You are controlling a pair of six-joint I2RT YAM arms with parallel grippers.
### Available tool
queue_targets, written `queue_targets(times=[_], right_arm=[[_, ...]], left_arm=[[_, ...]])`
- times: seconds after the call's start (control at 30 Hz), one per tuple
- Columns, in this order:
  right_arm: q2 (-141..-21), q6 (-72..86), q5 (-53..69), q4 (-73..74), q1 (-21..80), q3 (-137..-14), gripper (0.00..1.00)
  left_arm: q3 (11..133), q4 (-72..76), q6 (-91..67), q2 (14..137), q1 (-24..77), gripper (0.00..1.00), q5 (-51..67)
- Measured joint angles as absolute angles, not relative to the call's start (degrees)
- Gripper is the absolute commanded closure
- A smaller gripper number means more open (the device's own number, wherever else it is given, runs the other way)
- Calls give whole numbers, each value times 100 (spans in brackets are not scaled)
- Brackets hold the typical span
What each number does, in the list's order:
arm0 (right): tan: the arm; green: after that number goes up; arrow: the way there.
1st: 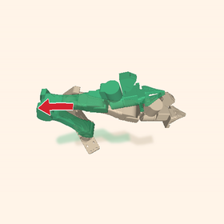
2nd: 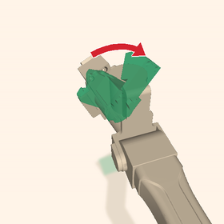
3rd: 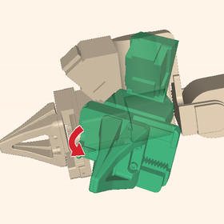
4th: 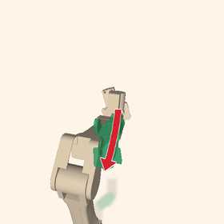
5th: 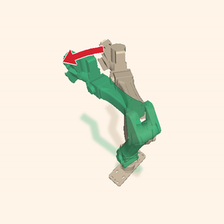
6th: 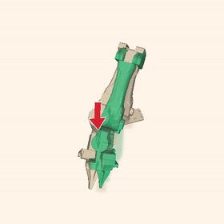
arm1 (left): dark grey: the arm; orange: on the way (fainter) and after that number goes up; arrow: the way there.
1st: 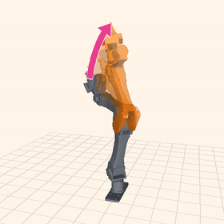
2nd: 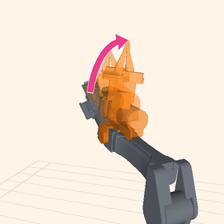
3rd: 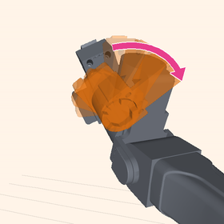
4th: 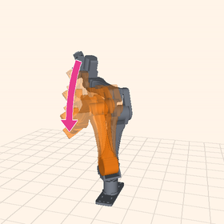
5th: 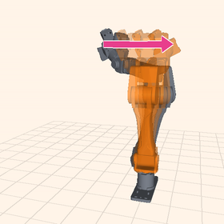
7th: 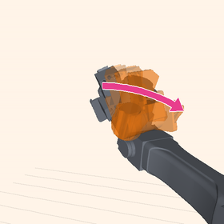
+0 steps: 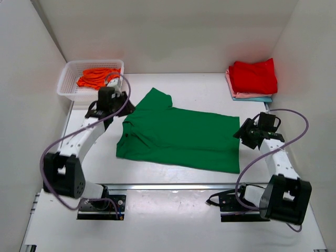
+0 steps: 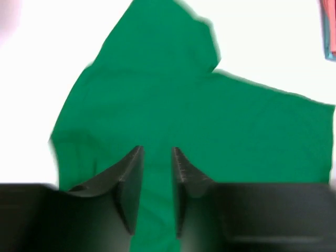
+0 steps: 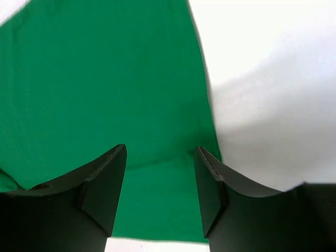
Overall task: Fold and stack the t-shirts
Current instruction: Fold the flattened tshirt in 1/3 of the way
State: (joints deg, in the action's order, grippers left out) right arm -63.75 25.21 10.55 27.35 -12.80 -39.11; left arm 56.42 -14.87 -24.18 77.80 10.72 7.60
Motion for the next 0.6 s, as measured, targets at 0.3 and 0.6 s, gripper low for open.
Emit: queue_targets(times=[0.3, 0.6], right_arm=[[-7382, 2639, 1028, 2204, -261, -4353, 50], [-9000, 2574, 1205, 2257, -340, -4871, 49]], left_arm=[[7253, -1612, -2171, 9797, 1538, 86, 812], [8027, -2137, -2504, 11745, 1691, 85, 670]])
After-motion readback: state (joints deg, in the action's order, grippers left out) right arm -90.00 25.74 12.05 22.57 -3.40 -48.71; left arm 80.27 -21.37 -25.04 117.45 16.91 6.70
